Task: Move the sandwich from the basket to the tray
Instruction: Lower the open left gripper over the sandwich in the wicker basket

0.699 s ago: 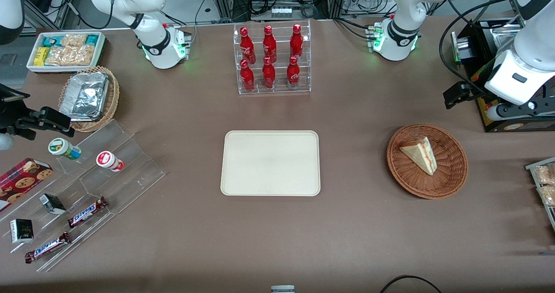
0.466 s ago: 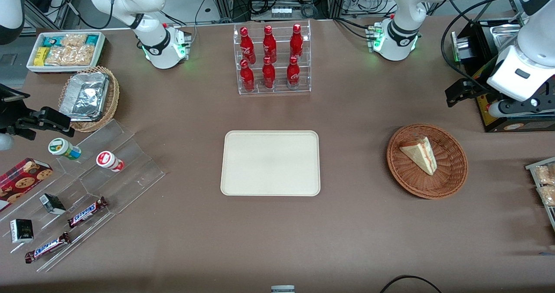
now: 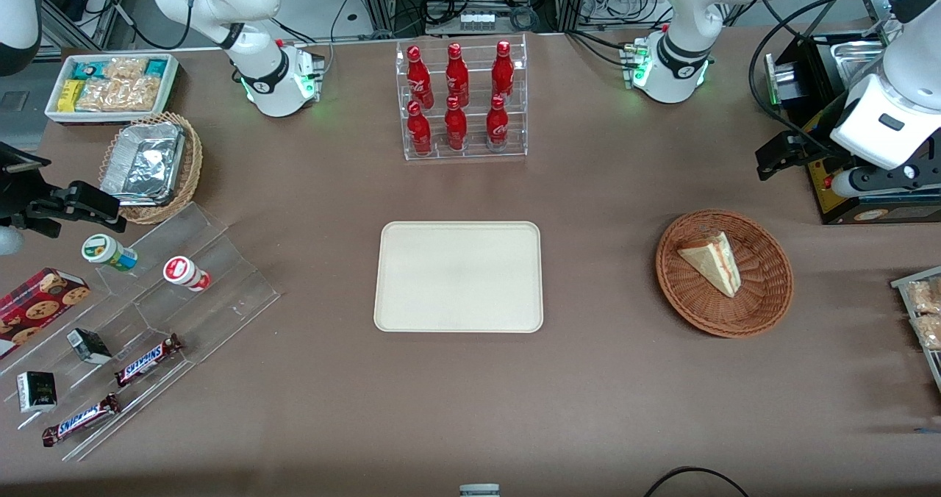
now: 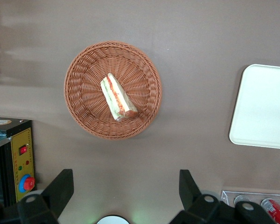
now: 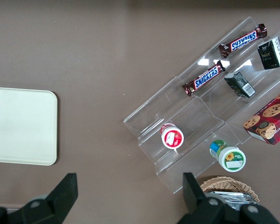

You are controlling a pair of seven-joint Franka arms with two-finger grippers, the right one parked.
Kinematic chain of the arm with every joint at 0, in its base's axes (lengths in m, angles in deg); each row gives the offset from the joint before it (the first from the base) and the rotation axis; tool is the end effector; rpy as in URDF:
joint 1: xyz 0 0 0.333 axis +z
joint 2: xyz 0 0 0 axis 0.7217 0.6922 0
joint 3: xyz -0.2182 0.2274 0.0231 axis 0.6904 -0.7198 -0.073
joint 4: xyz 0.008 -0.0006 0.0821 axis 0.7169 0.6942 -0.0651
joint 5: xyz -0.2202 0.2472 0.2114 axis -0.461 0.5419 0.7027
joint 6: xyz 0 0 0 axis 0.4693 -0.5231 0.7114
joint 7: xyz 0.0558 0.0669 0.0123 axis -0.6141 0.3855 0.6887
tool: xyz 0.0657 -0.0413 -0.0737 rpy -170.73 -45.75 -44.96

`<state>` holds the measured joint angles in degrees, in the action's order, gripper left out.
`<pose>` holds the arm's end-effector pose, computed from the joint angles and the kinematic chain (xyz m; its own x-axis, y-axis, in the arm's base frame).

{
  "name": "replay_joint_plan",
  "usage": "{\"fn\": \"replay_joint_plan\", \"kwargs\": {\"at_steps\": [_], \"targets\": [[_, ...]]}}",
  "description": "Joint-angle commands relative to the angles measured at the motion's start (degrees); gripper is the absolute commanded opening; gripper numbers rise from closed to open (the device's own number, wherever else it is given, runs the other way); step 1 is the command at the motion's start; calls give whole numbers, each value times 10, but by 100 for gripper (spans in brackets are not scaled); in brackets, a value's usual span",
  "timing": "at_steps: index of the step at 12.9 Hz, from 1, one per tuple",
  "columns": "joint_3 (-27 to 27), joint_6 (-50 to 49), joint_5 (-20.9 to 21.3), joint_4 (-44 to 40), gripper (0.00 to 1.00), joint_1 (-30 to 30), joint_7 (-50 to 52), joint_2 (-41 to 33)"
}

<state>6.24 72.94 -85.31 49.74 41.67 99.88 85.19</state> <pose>0.5387 -0.0656 0.6214 0.9936 0.0898 -0.0689 0.0884 -0.9958 -0.0243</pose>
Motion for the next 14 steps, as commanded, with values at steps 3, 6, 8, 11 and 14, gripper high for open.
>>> {"fn": "replay_joint_plan", "kwargs": {"at_steps": [3,6,8,11,14], "targets": [[-4,18,-12,-3,100,57,21,46],[-5,54,-9,9,100,87,32,80],[-4,112,-10,62,100,102,57,86],[-12,206,-8,146,100,103,135,95],[-15,309,-7,212,100,102,181,115]]}}
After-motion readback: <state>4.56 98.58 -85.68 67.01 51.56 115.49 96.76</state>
